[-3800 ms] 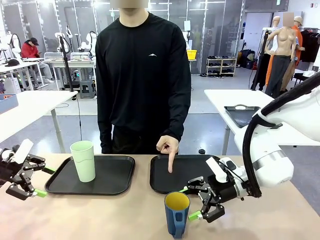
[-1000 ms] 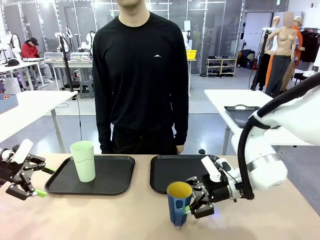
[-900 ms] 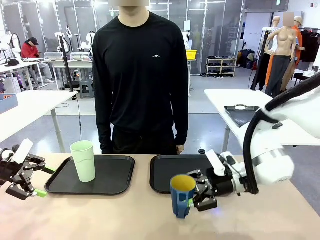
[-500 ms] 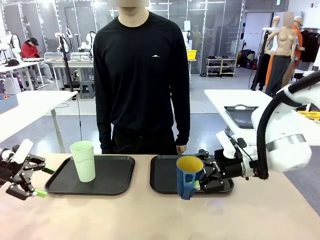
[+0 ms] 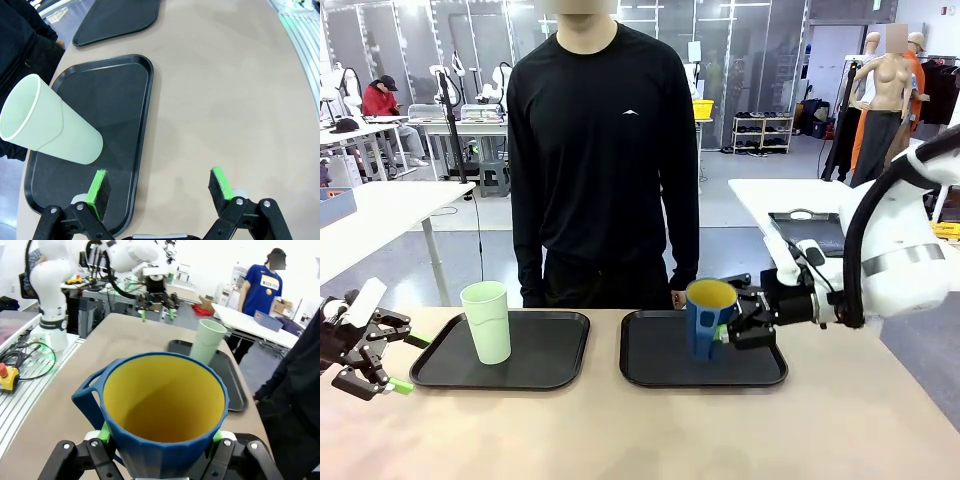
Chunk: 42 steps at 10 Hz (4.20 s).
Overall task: Sort and store the cups by type.
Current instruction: Pick up the Handle plastic cup and place it into the empty Flat Tray.
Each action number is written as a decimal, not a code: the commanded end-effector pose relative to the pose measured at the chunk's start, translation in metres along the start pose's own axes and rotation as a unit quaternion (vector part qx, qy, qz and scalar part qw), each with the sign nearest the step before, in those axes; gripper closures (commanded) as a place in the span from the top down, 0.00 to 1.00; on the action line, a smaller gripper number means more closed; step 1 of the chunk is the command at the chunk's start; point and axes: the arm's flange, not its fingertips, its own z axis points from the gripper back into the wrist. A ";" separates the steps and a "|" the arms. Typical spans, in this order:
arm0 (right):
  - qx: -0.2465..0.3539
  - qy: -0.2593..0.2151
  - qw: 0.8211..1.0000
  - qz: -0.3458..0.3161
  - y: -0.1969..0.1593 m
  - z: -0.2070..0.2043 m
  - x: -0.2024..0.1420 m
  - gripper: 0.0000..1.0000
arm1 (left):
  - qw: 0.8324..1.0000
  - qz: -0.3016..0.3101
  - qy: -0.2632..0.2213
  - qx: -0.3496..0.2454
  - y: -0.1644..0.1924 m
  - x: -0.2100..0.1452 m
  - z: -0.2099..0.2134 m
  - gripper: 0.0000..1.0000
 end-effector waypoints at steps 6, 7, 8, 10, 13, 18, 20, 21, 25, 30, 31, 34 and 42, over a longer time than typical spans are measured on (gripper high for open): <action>-0.043 0.026 0.997 -0.056 -0.099 0.003 -0.015 0.22 | 1.000 0.002 -0.003 0.003 0.000 0.000 -0.001 1.00; -0.045 0.029 0.997 -0.053 -0.095 0.001 -0.013 0.22 | 1.000 0.002 -0.003 0.003 0.000 0.000 -0.001 1.00; -0.034 0.022 0.998 -0.042 -0.093 0.008 -0.019 0.22 | 1.000 0.002 -0.003 0.003 0.000 0.000 -0.001 1.00; -0.034 0.022 0.998 -0.042 -0.093 0.008 -0.019 0.22 | 1.000 0.002 -0.003 0.003 0.000 0.000 -0.001 1.00; -0.035 0.025 0.998 -0.042 -0.094 0.007 -0.021 0.78 | 1.000 0.002 -0.003 0.003 0.000 0.000 -0.001 1.00; -0.052 0.003 0.997 -0.052 -0.112 -0.003 -0.102 0.78 | 1.000 0.002 -0.003 0.003 0.000 0.000 -0.001 1.00; -0.062 0.006 0.996 -0.061 -0.119 -0.006 -0.129 0.78 | 1.000 0.002 -0.003 0.003 0.000 0.000 -0.001 1.00; -0.063 0.010 0.996 -0.062 -0.120 -0.007 -0.137 0.78 | 1.000 0.002 -0.003 0.003 0.000 0.000 -0.001 1.00; -0.080 0.027 0.994 -0.073 -0.121 -0.010 -0.155 0.78 | 1.000 0.002 -0.003 0.003 0.000 0.000 -0.001 1.00; -0.067 0.034 0.994 -0.080 -0.121 -0.012 -0.159 0.97 | 1.000 0.002 -0.003 0.003 0.000 0.000 -0.001 1.00; -0.066 0.035 0.994 -0.083 -0.120 -0.011 -0.158 1.00 | 1.000 0.002 -0.003 0.003 0.000 0.000 -0.001 1.00; -0.067 0.033 0.994 -0.085 -0.119 -0.004 -0.157 1.00 | 1.000 0.002 -0.003 0.003 0.000 0.000 -0.001 1.00; -0.091 0.066 0.986 -0.124 -0.104 0.060 -0.142 1.00 | 1.000 0.002 -0.003 0.003 0.000 0.000 -0.001 1.00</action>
